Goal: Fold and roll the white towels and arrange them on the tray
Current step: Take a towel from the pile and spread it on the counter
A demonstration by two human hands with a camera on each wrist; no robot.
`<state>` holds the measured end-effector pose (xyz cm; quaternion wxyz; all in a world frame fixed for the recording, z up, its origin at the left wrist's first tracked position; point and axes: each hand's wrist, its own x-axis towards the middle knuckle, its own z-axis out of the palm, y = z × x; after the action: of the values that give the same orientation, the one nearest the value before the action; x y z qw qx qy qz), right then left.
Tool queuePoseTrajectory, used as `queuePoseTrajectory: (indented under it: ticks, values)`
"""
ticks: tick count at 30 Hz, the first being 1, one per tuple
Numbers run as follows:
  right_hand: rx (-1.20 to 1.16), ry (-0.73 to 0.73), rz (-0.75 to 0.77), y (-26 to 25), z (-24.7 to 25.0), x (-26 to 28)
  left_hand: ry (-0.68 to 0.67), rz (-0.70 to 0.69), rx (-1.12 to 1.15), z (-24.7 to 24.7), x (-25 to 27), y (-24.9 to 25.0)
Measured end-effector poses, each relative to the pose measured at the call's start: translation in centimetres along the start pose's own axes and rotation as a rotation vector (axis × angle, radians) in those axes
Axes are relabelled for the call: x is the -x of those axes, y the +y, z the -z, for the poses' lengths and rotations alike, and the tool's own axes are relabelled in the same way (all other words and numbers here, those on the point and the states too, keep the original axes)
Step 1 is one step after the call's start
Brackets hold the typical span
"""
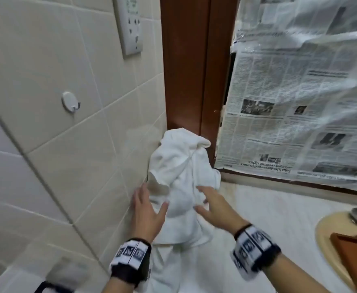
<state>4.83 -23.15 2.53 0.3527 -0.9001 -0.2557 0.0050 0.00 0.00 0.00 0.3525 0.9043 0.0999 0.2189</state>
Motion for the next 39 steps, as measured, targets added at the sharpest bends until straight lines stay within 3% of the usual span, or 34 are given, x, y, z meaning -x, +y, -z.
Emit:
queuePoseTrajectory:
  ticks: [4, 10, 16, 20, 24, 27, 31, 33, 35, 37, 39]
  values:
    - [0.119, 0.079, 0.002, -1.8, 0.8, -7.3, 0.016, -0.004, -0.007, -1.1, -3.1, 0.4]
    - [0.267, 0.055, -0.1, -2.1, -0.4, -12.5, 0.008, 0.161, -0.061, -0.7, -4.5, 1.6]
    - [0.101, 0.12, -0.093, -1.9, -0.1, -13.1, 0.025, 0.072, 0.277, 1.5, -3.1, 2.4]
    - [-0.124, 0.165, -0.024, -3.7, 2.2, -11.2, -0.096, 0.142, 0.506, 3.6, -2.2, 3.3]
    - [-0.351, 0.129, -0.026, -5.5, 4.9, -7.9, -0.087, -0.055, 0.578, 5.9, -1.4, 6.1]
    - [-0.224, -0.005, 0.06, -4.6, 5.6, -5.2, -0.15, -0.101, 0.715, 6.7, -0.4, 8.4]
    - [-0.032, -0.15, -0.02, -1.8, 1.9, -2.6, -0.222, -0.14, 0.762, 6.7, 1.9, 11.4]
    - [-0.142, -0.104, -0.078, -1.0, 1.1, -1.0, -0.269, -0.163, 0.781, 6.7, 3.0, 12.5]
    - [-0.255, -0.032, -0.15, -1.2, 3.4, 0.9, -0.357, -0.202, 0.739, 7.0, 3.8, 13.5]
    - [-0.342, 0.093, -0.181, -1.6, 7.5, 3.1, -0.431, -0.194, 0.705, 7.3, 4.4, 13.5]
    - [-0.342, 0.19, -0.165, -1.8, 11.9, 5.6, -0.384, -0.196, 0.622, 7.0, 4.9, 13.1]
